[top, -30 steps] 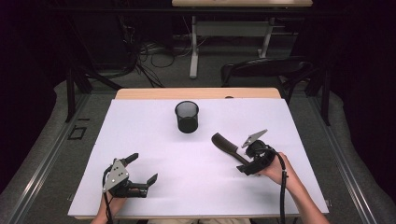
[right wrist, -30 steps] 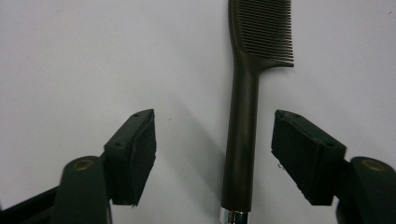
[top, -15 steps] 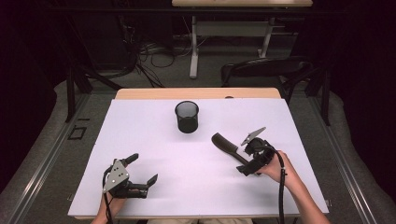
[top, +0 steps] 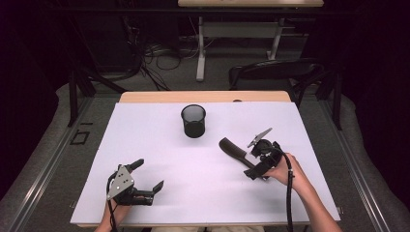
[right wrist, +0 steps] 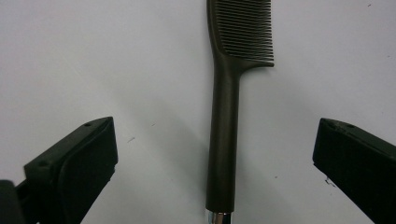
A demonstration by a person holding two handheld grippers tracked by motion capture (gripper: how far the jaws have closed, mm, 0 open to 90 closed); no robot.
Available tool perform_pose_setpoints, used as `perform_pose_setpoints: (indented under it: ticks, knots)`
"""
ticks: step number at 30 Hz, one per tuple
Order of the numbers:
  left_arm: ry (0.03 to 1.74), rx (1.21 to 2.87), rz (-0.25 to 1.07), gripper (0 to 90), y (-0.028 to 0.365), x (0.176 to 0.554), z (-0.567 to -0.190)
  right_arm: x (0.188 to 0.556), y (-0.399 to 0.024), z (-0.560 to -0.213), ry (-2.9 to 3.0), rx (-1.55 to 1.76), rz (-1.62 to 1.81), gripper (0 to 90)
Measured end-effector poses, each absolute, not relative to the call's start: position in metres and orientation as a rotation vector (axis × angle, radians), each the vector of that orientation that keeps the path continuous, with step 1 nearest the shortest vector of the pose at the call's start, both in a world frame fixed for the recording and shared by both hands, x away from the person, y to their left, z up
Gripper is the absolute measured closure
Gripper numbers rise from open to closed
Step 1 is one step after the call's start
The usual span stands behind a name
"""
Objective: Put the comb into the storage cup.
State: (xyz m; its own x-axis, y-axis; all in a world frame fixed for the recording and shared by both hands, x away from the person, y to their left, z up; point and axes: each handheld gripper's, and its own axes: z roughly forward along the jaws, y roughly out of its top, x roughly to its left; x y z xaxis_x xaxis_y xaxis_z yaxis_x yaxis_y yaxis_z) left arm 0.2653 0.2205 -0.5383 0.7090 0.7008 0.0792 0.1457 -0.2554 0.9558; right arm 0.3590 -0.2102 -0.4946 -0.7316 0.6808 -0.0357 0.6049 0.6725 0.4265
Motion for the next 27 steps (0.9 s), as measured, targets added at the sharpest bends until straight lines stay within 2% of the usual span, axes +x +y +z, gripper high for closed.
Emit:
perform_pose_setpoints:
  ticks: [27]
  knots:
    - [0.667,1.782,0.599,0.8,0.219,0.267,-0.538,0.384,-0.188,-0.507,2.714,1.120,0.420,0.0]
